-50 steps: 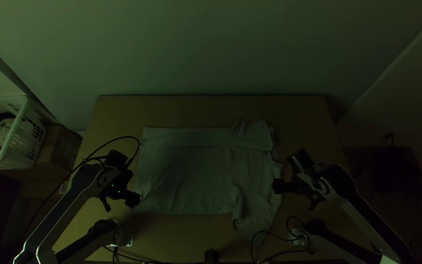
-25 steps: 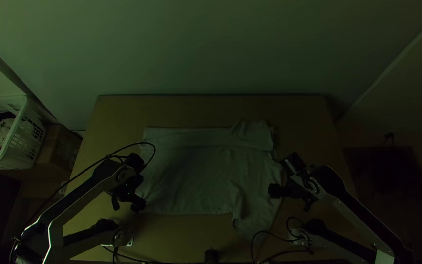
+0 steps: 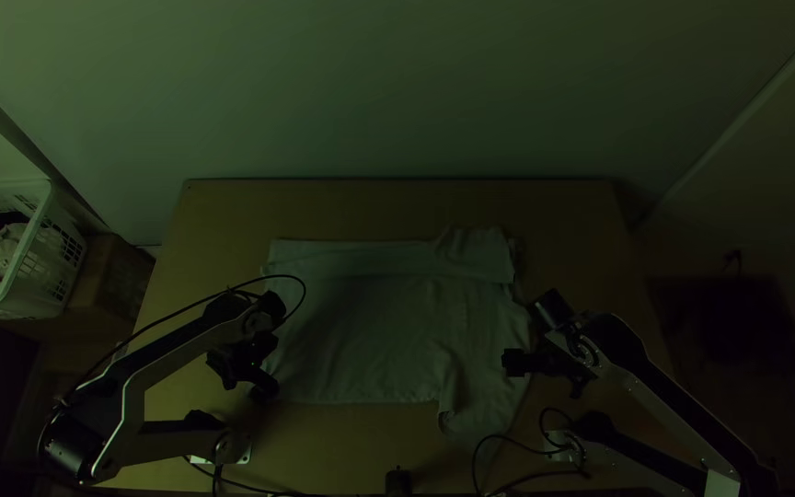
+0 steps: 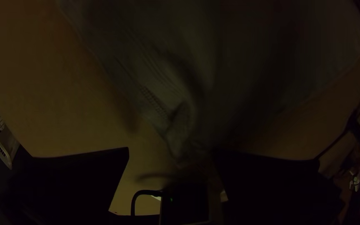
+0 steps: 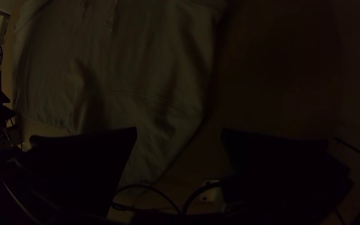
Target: Fold the t-shirt
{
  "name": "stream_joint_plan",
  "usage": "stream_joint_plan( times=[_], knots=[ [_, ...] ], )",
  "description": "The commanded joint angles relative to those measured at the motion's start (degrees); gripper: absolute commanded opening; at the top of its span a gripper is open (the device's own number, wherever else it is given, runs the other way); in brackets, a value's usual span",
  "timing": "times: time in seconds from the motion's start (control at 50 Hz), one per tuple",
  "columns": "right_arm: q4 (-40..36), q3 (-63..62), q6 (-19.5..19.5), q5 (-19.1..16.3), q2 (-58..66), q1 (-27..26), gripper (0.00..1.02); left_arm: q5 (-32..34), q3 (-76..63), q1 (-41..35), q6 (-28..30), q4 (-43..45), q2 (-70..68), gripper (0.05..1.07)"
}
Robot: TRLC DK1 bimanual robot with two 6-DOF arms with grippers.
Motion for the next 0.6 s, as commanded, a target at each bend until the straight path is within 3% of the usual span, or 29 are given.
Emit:
stream_joint_plan(
  times=[0.0,0.12,0.16,0.22,0.38,0.58],
  knots=[
    [0.35,-2.01,-0.68,-0.51,0.67,0.25,0.92,-0.89,-1.25,-0.28,-0.96,-0.39,2.62,1.02],
    [0.79,-2.71,-0.68,-0.95,0.67,0.25,0.92,-0.89,-1.34,-0.37,-0.70,0.58,3.76,1.01],
    [0.88,-2.98,-0.68,-0.95,0.67,0.25,0.92,-0.89,-1.43,-0.46,-0.70,0.67,4.03,0.96],
    [1.06,-3.15,-0.68,-1.03,0.67,0.25,0.92,-0.89,-1.34,-1.07,-0.52,0.76,4.03,0.75],
    [1.14,-4.21,-1.56,-1.03,2.26,0.17,0.87,0.26,-1.43,-3.80,0.09,1.90,2.01,0.08],
    [1.06,-5.70,-2.79,-1.47,6.03,0.78,0.93,1.22,-0.99,-3.80,1.32,2.34,0.95,0.08]
  ],
)
